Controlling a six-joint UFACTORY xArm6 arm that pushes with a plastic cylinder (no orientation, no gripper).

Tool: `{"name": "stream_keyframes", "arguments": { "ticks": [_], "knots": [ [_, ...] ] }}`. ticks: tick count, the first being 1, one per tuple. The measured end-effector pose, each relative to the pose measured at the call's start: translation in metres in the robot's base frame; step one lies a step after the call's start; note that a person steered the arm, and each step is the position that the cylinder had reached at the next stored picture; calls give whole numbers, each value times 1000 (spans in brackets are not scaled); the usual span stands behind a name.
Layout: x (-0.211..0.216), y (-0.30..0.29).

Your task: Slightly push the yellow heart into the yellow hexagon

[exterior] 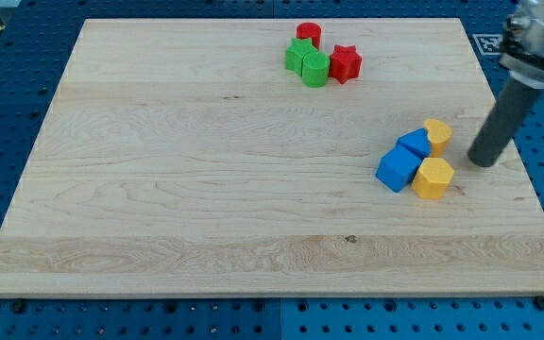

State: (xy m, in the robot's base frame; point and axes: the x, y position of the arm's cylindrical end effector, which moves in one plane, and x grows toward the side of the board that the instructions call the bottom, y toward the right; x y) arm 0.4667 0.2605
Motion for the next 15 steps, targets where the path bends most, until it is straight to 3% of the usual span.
{"name": "stream_keyframes", "arguments": {
  "ticks": [1, 2, 4, 5, 6, 9, 11, 15],
  "knots": [
    [-45, 8],
    [-61, -16],
    [-12, -26],
    [-12, -37],
    [-47, -37],
    [-52, -107],
    [-78, -109],
    [-46, -57]
  ]
}}
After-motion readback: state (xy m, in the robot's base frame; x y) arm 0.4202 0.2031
